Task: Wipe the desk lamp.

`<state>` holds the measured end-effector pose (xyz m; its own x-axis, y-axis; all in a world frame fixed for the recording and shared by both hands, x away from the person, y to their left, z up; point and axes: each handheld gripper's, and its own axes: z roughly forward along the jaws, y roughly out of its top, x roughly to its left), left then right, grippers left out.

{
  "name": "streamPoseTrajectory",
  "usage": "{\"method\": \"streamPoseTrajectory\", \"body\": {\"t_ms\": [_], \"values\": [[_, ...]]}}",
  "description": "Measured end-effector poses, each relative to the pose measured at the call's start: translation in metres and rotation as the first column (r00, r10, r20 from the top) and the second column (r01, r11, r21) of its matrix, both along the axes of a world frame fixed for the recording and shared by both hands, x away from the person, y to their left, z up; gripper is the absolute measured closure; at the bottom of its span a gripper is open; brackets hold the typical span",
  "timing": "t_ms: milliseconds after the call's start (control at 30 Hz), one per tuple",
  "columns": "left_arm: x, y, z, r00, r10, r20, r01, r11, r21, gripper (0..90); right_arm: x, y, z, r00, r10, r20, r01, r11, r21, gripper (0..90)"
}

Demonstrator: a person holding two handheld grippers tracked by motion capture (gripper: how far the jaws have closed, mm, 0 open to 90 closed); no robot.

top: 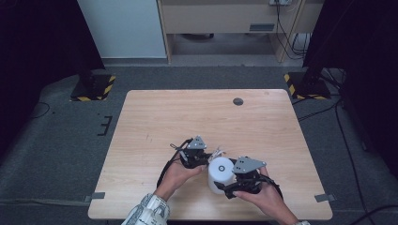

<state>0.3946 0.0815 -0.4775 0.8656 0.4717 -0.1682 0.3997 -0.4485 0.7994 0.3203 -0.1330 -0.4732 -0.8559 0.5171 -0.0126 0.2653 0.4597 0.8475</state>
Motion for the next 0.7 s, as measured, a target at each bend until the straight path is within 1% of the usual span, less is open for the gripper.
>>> {"method": "streamPoseTrajectory", "body": {"t_ms": [67, 133, 233, 333, 367, 433, 700], "values": [[0.0011, -0.0007, 0.0044, 0.9999, -0.007, 0.011, 0.007, 0.9999, 0.008, 80.3, 0.0003, 0.0005, -0.0001, 1.0, -0.001, 0.0, 0.001, 1.0, 0.001, 9.1], [0.0022, -0.001, 0.0058, 0.9998, -0.009, 0.015, 0.009, 0.9999, 0.014, 80.3, 0.001, 0.001, -0.0003, 1.0, -0.002, 0.002, 0.002, 1.0, 0.002, 9.1], [0.0035, -0.001, 0.0047, 0.9999, -0.014, 0.008, 0.014, 0.9998, 0.015, 80.3, 0.0013, 0.0017, -0.0004, 1.0, -0.005, 0.002, 0.005, 1.0, 0.003, 9.2], [0.004, -0.0032, 0.0008, 0.9998, -0.02, 0.008, 0.019, 0.9988, 0.045, 80.4, 0.0011, 0.0019, -0.0004, 1.0, -0.002, 0.001, 0.002, 1.0, 0.003, 9.1], [0.0042, -0.0031, -0.0008, 0.9998, -0.018, 0.004, 0.018, 0.9991, 0.038, 80.4, 0.001, 0.0019, -0.0002, 1.0, -0.001, 0.0, 0.001, 1.0, 0.002, 9.2], [0.0044, -0.0025, -0.002, 0.9998, -0.022, 0.0, 0.022, 0.9986, 0.047, 80.4, 0.001, 0.002, -0.0002, 1.0, 0.0, 0.001, 0.0, 1.0, 0.001, 9.1], [0.0023, 0.0014, -0.0027, 0.9996, -0.029, 0.003, 0.029, 0.998, 0.056, 80.3, 0.0002, 0.0049, -0.0006, 0.9999, 0.01, 0.003, -0.01, 0.9999, 0.004, 9.1]]}}
